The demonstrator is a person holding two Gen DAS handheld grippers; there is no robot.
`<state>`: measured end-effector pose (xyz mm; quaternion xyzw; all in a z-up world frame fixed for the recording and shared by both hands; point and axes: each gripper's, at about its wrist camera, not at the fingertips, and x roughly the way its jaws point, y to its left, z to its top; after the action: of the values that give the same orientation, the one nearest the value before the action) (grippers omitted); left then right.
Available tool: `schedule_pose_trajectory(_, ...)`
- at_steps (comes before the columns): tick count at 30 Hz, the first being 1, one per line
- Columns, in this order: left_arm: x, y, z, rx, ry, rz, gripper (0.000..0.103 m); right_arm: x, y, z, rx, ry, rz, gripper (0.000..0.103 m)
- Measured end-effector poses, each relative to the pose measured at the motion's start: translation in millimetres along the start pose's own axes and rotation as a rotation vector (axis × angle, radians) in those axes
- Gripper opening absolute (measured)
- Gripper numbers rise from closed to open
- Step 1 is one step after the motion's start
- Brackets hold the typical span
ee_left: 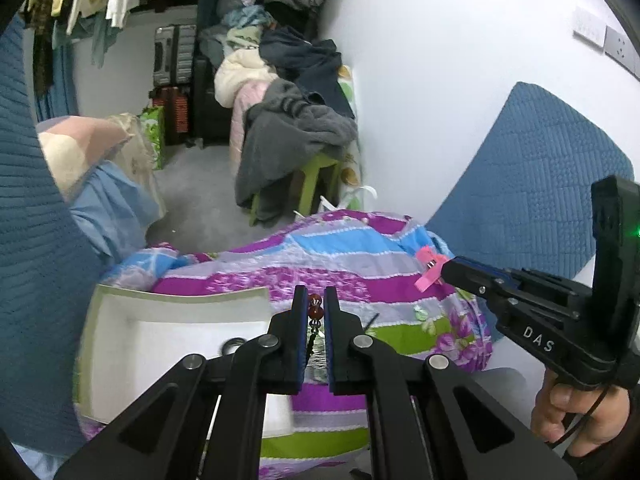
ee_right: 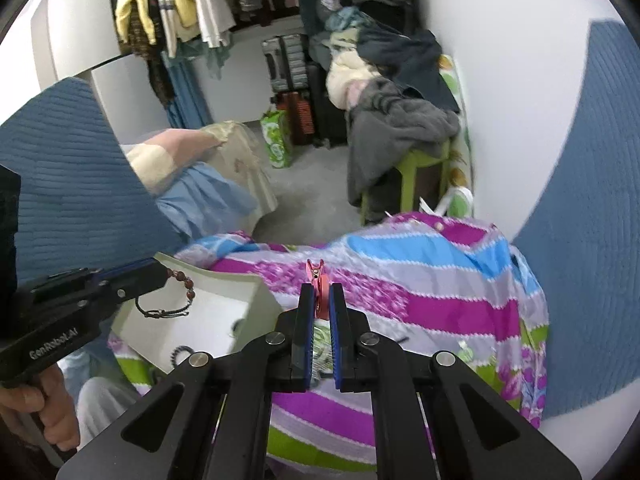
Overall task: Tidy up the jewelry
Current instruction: 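Carry bracelet in left gripper and pink clip in right gripper over the box, then open left gripper to drop the bracelet while right gripper releases the pink clip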
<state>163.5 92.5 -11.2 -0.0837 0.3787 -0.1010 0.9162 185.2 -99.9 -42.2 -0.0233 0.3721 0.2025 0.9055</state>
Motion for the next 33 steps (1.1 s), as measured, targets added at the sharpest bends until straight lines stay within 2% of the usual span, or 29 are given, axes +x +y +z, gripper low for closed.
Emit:
schedule_pose_trajectory(5, -12.8, 32.9, -3.3, -0.021, -0.004, 0.016, 0.005, 8.4, 39.9, 8.9, -0.031, -0.004, 0.040, 0.005)
schedule_pose_trajectory(8, -9.9, 59.3, -8.0, -0.065, 0.014, -0.004, 0.005, 22.7, 62.3, 8.6, -0.051, 0.013, 0.056, 0.005)
schedule_pose_trajectory(17, 17.3, 117.1, -41.6, -0.110, 0.107, 0.040, 0.005, 79.6, 101.0, -19.9, -0.054, 0.130, 0.076, 0.005)
schedule_pose_trajectory(26, 57.5, 145.8, -89.3, -0.165, 0.215, 0.044, 0.006, 121.4, 119.3, -62.8, -0.061, 0.244, 0.087, 0.005)
schedule_pose_trajectory(30, 63.2, 144.5, -99.9, -0.138, 0.229, 0.055, 0.006, 134.9, 122.5, -76.5, -0.062, 0.286, 0.093, 0.005)
schedule_pose_trajectory(33, 61.4, 144.6, -101.0, -0.144, 0.223, 0.045, 0.006, 137.6, 121.8, -78.9, -0.043, 0.299, 0.134, 0.006)
